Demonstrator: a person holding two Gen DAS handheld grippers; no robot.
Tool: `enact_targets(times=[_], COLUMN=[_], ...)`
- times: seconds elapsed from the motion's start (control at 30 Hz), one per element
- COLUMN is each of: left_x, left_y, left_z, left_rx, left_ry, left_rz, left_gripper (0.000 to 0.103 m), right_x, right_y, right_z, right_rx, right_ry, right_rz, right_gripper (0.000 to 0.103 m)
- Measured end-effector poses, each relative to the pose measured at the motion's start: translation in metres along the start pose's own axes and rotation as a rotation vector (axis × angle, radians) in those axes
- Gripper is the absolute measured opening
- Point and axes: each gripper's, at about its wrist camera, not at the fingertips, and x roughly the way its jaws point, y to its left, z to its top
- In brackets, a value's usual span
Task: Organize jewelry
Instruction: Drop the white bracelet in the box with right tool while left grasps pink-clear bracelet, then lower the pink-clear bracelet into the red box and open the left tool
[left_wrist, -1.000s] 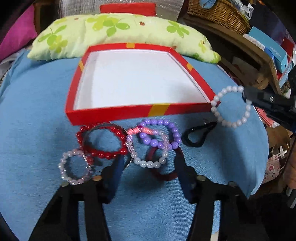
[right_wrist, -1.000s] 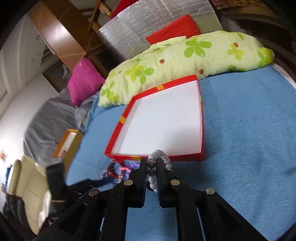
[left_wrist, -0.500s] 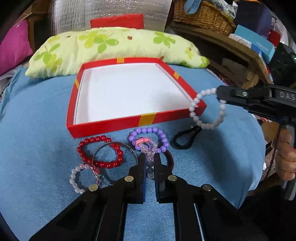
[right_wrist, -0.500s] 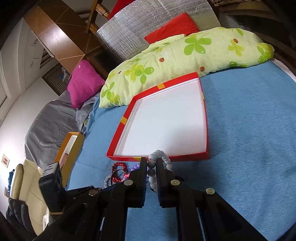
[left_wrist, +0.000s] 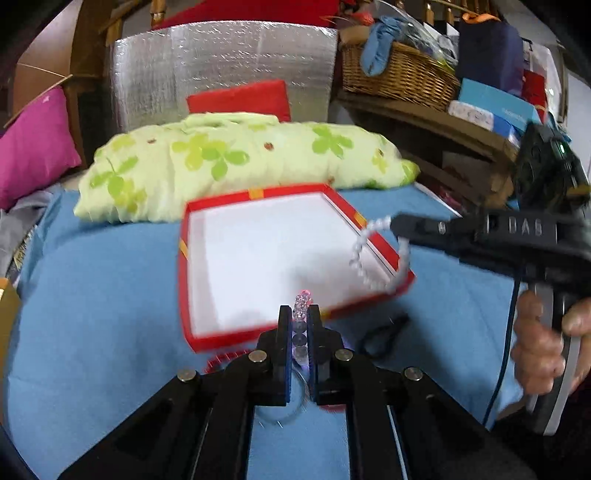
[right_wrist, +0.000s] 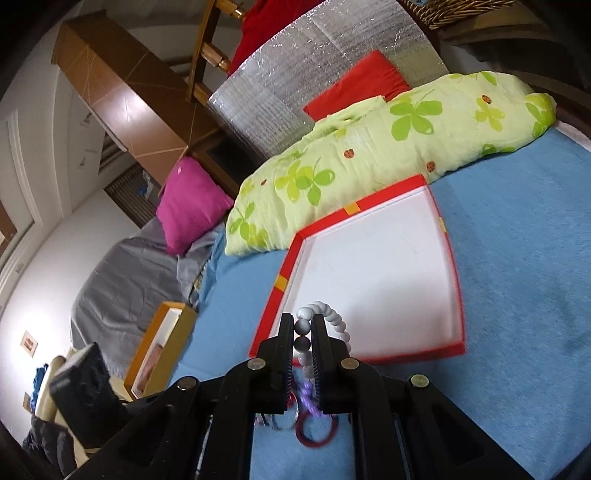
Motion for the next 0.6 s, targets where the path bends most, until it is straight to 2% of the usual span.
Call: enact_targets(times=[0.2,0.37,0.6], left_x=[0.038,0.068,0.077], left_y=[0.027,0.046,0.032], left_z=[0.022,0.024,0.013], left_rx=[-0.036,-0.063,0.036], left_ry=[0.027,0.09,0.123], left_rz=[0.054,0.097,0.205], left_gripper=[0.008,0.008,0.008], right_x=[0.033,0.059,0.071], right_y=[-0.002,-0.009,-0.026], right_z=[0.005,0.003,0.004], right_rx=[0.038,0.061,0.1], right_ry=[0.021,0.056,0.072], right_rz=[-0.003,-0.03,-0.098], right_gripper=[0.01,0.01,0.011])
